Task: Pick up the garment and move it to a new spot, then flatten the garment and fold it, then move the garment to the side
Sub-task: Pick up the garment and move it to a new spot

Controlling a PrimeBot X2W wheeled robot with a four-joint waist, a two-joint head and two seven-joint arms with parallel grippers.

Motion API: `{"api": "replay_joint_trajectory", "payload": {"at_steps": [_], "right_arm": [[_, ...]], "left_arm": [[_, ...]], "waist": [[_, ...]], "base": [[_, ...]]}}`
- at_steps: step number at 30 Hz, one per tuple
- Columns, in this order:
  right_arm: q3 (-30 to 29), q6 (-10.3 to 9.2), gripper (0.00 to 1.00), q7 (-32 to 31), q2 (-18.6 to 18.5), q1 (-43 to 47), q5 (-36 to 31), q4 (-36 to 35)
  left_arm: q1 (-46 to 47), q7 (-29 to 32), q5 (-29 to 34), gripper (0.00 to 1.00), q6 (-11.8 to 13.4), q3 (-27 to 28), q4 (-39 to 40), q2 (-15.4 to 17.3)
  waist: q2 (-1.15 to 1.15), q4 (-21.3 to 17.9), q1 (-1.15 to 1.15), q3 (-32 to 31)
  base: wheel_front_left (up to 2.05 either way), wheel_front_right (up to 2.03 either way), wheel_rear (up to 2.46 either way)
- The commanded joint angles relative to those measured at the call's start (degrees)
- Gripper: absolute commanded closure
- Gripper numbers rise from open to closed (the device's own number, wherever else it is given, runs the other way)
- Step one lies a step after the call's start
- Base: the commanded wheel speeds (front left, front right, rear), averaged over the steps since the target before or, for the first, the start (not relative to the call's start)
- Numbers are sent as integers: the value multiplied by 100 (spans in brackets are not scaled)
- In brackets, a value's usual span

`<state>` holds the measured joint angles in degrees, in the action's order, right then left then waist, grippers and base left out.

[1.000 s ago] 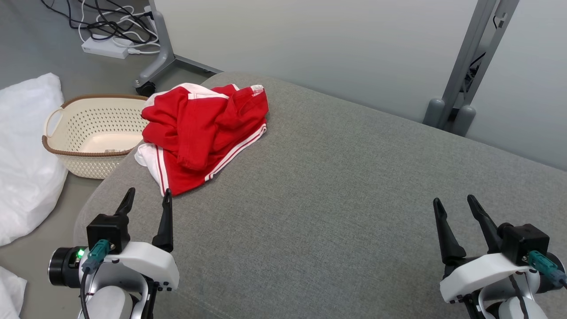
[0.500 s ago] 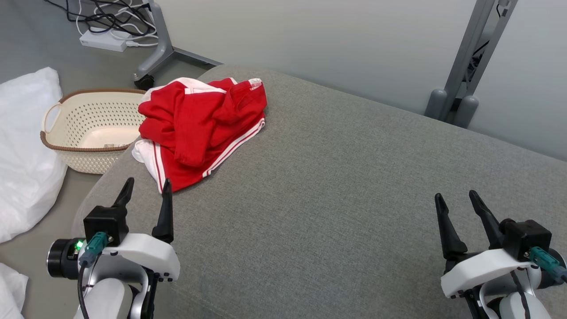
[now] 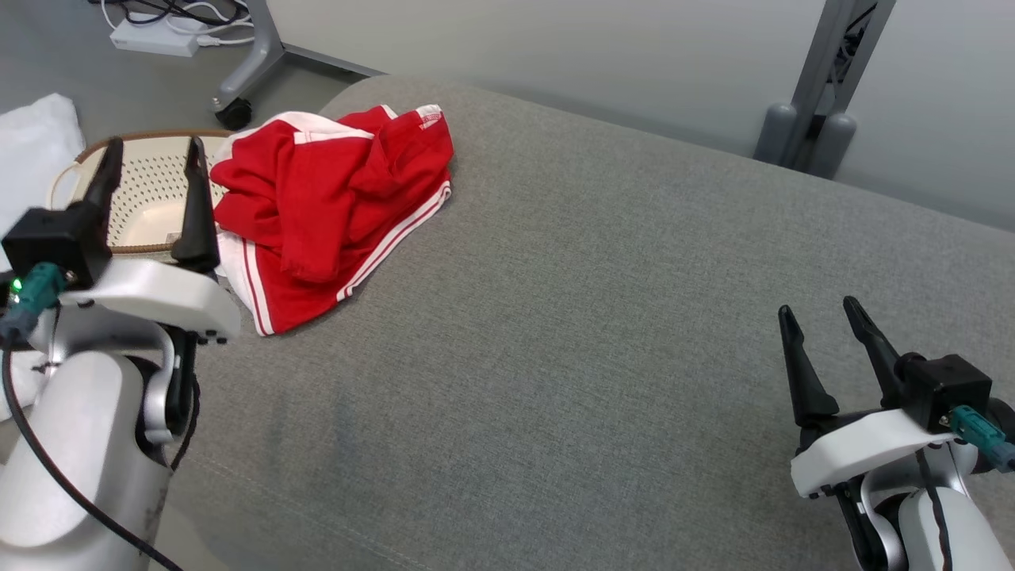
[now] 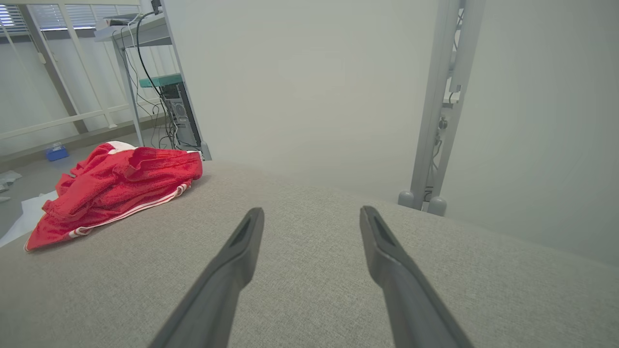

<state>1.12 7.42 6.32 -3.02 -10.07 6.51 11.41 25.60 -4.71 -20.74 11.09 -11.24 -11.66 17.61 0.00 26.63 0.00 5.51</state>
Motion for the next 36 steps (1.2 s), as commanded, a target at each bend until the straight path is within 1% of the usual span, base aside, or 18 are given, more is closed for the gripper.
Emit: {"api": "replay_joint_trajectory", "payload": {"at_steps": [1, 4, 6, 9, 16, 20, 27, 32, 33, 34, 35, 36], "right_arm": [[0, 13, 0, -41, -64, -84, -31, -64], [23, 13, 0, -124, -113, -183, -70, -193], [59, 13, 0, -180, -151, -277, -109, -279], [114, 13, 0, -261, -212, -391, -113, -374], [247, 13, 0, -387, -312, -637, -149, -528], [311, 13, 0, -443, -361, -715, -166, -603], [377, 13, 0, -520, -426, -779, -171, -737], [380, 13, 0, -583, -457, -819, -179, -812], [383, 13, 0, -598, -456, -832, -180, -822], [385, 13, 0, -604, -454, -844, -183, -825], [387, 13, 0, -606, -450, -842, -187, -816], [388, 13, 0, -604, -443, -842, -185, -818]], "left_arm": [[168, 56, -53, 0, -57, 30, -74, 39], [649, 250, -156, 0, -173, 81, -384, 123], [923, 395, -227, 0, -268, 105, -756, 192], [1314, 528, -369, 0, -425, 144, -1448, 198], [1913, 626, -705, 0, -806, 201, -3149, 90], [2133, 601, -828, 0, -1004, 207, -3956, 32], [2435, 564, -1017, 0, -1265, 261, -5025, -55], [2575, 457, -1132, 0, -1396, 297, -5518, -129], [2603, 426, -1153, 47, -1412, 301, -5592, -117], [2637, 394, -1169, 67, -1414, 308, -5667, -113], [2666, 359, -1174, 100, -1434, 311, -5721, -123], [2686, 312, -1189, 100, -1455, 321, -5763, -128]], "waist": [[0, -108, 0, 169], [0, -223, 0, 393], [0, -315, 0, 561], [0, -445, 0, 801], [0, -734, 0, 1334], [0, -829, 0, 1538], [0, -912, 0, 1757], [0, -919, 0, 1837], [0, -921, 0, 1843], [0, -921, 0, 1853], [0, -921, 0, 1850], [0, -920, 0, 1842]], "base": [[0, 0, 0], [0, 0, 0], [0, 0, 0], [0, 0, 0], [0, 0, 0], [0, 0, 0], [0, 0, 0], [0, 0, 0], [0, 0, 0], [0, 0, 0], [0, 0, 0], [0, 0, 0]]}}
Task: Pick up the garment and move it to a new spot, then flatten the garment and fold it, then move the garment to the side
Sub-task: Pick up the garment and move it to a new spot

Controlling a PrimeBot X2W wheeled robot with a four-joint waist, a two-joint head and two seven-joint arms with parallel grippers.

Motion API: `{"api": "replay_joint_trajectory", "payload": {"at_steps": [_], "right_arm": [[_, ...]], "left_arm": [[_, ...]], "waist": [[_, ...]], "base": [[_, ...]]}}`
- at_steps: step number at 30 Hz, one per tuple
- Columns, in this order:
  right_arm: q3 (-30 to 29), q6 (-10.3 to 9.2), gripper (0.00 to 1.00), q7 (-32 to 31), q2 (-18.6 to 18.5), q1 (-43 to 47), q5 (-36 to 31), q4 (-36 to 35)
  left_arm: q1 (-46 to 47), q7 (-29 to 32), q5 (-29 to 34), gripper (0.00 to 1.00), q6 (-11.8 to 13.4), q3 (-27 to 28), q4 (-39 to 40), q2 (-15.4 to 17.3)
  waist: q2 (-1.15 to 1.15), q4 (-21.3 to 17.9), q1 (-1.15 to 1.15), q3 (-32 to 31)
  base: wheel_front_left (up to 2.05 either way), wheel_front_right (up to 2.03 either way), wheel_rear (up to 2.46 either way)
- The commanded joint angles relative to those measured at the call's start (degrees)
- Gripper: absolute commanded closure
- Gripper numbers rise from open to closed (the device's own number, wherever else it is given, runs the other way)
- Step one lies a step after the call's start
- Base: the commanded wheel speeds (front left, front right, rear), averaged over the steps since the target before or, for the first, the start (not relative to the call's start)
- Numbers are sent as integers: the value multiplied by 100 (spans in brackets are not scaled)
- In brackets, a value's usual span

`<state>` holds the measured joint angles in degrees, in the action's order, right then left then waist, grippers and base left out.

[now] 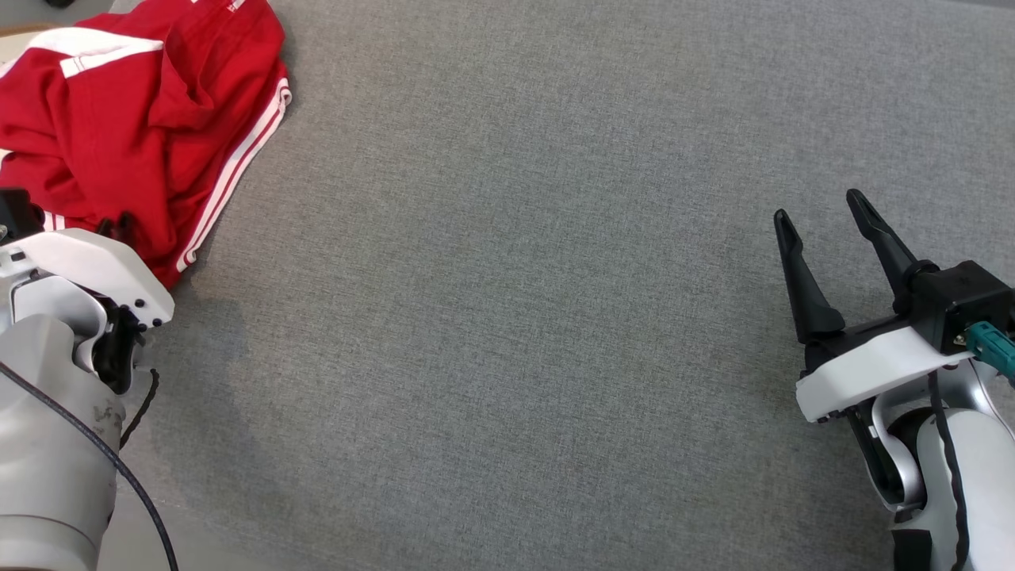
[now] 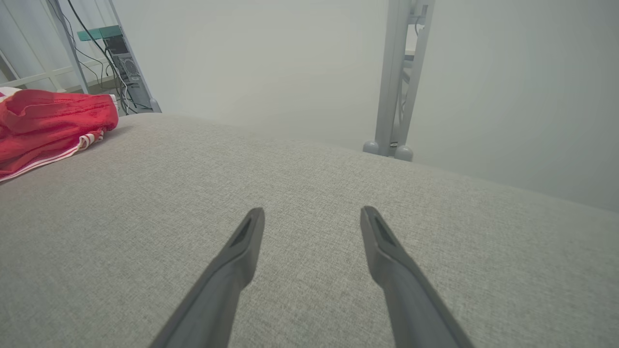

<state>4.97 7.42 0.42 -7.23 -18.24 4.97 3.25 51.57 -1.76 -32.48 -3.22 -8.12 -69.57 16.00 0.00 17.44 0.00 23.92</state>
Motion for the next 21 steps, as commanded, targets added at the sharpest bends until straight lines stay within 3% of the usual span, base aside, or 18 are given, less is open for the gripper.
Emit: {"api": "replay_joint_trajectory", "payload": {"at_steps": [1, 11, 17, 18, 19, 21], "right_arm": [[1, 13, 0, -8, -16, -30, -32, -2], [-111, 13, 0, 153, 47, 87, -6, 55], [-174, 13, 0, 261, 126, 222, 53, 125], [-186, 13, 0, 290, 137, 242, 49, 136], [-198, 13, 0, 290, 149, 257, 49, 140], [-223, 13, 0, 335, 184, 305, 64, 127]], "left_arm": [[110, -48, -26, 100, -22, 14, -9, 50], [520, -1101, 222, 100, 178, -92, 104, 370], [545, -1327, 341, 100, 385, -18, 656, 540], [476, -1332, 328, 64, 412, 17, 791, 531], [389, -1334, 341, 5, 439, 60, 993, 534], [147, -1338, 396, 0, 551, 169, 1499, 526]], "waist": [[0, 3, 0, -8], [0, 41, 0, -393], [0, 59, 0, -747], [0, 67, 0, -811], [0, 76, 0, -865], [0, 103, 0, -976]], "base": [[0, 0, 0], [0, 0, 0], [0, 0, 0], [0, 0, 0], [0, 0, 0], [0, 0, 0]]}}
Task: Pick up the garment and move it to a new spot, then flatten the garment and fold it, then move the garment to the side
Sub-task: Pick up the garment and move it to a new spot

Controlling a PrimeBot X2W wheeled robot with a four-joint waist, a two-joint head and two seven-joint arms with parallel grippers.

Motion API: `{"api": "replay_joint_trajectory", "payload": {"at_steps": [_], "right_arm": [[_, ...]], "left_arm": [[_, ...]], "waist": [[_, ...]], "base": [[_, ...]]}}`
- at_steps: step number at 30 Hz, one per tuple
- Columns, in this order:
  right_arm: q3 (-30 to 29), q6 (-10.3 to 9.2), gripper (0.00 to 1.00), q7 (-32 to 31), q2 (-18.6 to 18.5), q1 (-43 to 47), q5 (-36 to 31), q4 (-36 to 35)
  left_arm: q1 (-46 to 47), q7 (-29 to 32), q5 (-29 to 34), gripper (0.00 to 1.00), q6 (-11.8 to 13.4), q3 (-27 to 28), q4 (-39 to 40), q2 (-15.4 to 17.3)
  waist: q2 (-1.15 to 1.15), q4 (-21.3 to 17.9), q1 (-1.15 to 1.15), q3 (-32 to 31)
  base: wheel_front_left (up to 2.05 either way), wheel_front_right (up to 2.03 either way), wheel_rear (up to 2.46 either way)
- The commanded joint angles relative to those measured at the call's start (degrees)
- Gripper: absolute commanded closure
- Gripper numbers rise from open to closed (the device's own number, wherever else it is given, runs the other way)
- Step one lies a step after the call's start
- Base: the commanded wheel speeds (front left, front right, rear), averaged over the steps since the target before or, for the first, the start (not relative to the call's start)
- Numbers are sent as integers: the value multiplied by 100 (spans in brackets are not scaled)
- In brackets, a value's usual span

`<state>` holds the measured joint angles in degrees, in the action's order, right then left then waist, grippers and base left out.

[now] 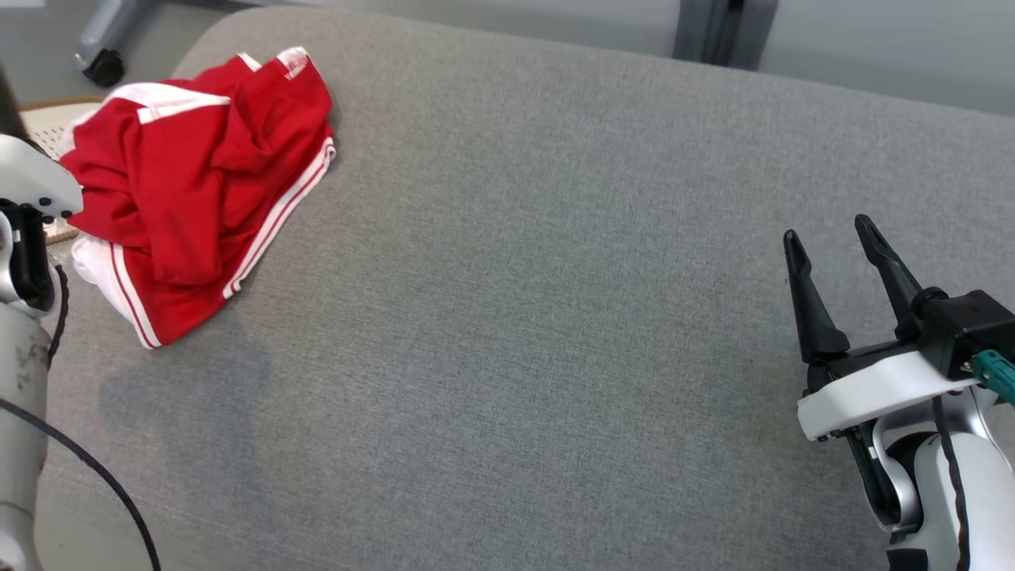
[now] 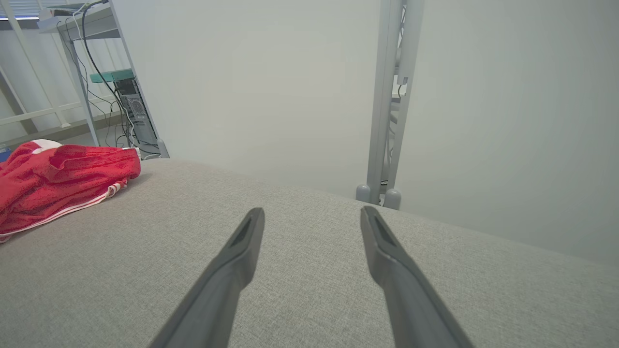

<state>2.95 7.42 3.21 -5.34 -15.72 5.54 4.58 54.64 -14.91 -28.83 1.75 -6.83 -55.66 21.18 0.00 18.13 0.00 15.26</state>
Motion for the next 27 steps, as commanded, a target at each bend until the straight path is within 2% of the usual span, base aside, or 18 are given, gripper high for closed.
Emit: {"api": "replay_joint_trajectory", "payload": {"at_steps": [1, 8, 14, 22, 27], "right_arm": [[-26, 13, 0, 49, 15, 87, 11, -12], [-88, 13, 0, 115, 100, 236, 58, -31], [-126, 13, 0, 151, 162, 379, 104, -34], [-188, 13, 0, 224, 211, 673, 200, 49], [-234, 13, 0, 264, 226, 848, 267, 97]], "left_arm": [[-336, -24, 42, 0, 99, 105, 371, -26], [-1912, -27, 277, 0, 474, 367, 2243, -260], [-3238, -23, 430, 0, 793, 302, 3451, -442], [-4681, 184, 596, 0, 1205, 149, 4498, -520], [-5104, 313, 702, 0, 1353, 64, 4814, -489]], "waist": [[0, 43, 0, -158], [0, 104, 0, -507], [0, 149, 0, -758], [0, 163, 0, -1124], [0, 171, 0, -1304]], "base": [[0, 0, 0], [0, 0, 0], [0, 0, 0], [0, 0, 0], [0, 0, 0]]}}
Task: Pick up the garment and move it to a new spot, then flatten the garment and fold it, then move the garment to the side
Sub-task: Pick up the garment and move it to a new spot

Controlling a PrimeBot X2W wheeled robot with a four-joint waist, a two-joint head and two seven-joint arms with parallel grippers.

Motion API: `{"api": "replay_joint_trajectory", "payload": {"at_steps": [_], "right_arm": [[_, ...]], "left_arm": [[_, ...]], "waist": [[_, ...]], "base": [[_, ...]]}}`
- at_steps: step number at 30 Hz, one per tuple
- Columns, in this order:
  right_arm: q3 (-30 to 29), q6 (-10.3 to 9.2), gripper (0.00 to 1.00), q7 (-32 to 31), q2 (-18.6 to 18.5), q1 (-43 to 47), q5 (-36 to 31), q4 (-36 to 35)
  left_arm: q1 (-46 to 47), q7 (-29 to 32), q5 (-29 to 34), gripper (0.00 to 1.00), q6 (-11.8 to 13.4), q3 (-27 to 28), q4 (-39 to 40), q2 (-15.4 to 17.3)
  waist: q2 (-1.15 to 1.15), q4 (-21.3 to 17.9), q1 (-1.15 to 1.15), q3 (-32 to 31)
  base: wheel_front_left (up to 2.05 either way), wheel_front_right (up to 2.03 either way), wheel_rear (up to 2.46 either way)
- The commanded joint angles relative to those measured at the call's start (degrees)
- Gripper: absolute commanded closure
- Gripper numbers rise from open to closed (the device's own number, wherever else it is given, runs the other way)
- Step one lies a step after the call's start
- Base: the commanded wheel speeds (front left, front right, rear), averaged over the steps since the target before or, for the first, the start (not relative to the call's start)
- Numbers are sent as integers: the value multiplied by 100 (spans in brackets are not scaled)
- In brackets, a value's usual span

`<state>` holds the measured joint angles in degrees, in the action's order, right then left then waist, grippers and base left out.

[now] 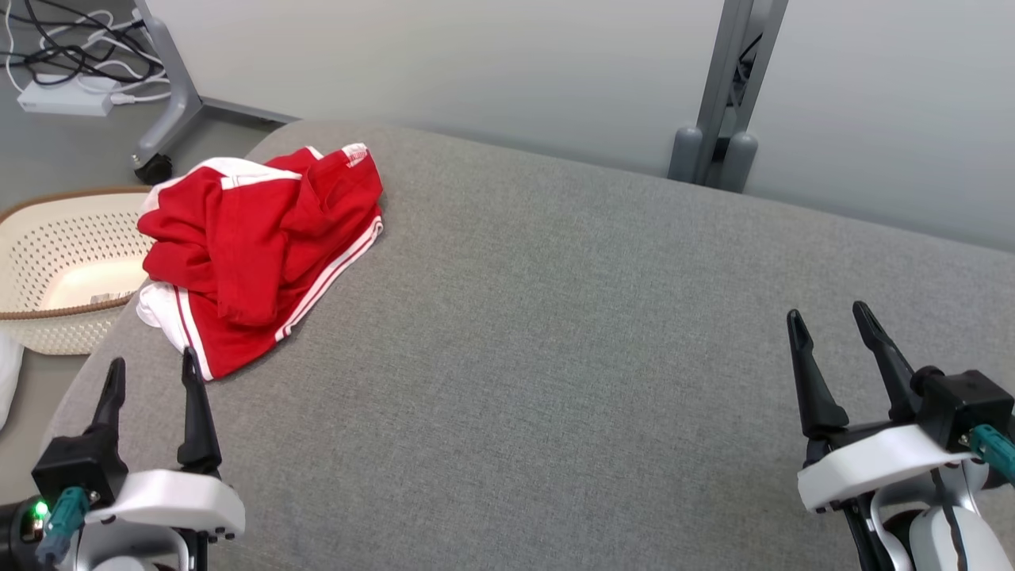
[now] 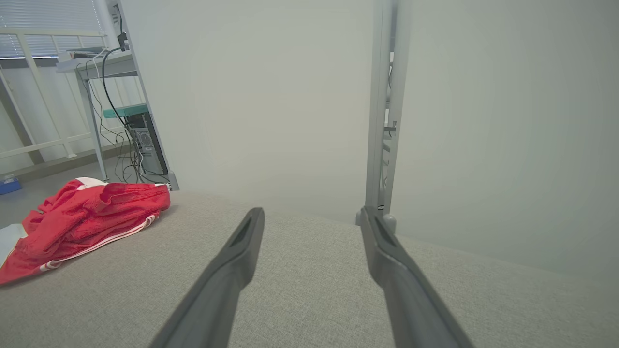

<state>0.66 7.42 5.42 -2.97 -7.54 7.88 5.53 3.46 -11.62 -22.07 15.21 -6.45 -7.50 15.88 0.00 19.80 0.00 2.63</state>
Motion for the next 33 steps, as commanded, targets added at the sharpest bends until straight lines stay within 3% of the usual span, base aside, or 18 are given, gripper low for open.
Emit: {"api": "replay_joint_trajectory", "payload": {"at_steps": [1, 20, 33], "right_arm": [[-14, 13, 0, 54, -12, 69, 41, 5], [-25, 13, 0, 83, -6, 222, 261, 46], [-75, 13, 0, 16, -6, 164, 222, -6]], "left_arm": [[-70, 41, 62, 0, 43, 2, 59, 67], [-390, 485, 51, 0, 198, -101, 493, 216], [168, 500, 84, 0, 260, -8, 840, 338]], "waist": [[0, 7, 0, -82], [0, 18, 0, -197], [0, 102, 0, -173]], "base": [[0, 0, 0], [0, 0, 0], [0, 0, 0]]}}
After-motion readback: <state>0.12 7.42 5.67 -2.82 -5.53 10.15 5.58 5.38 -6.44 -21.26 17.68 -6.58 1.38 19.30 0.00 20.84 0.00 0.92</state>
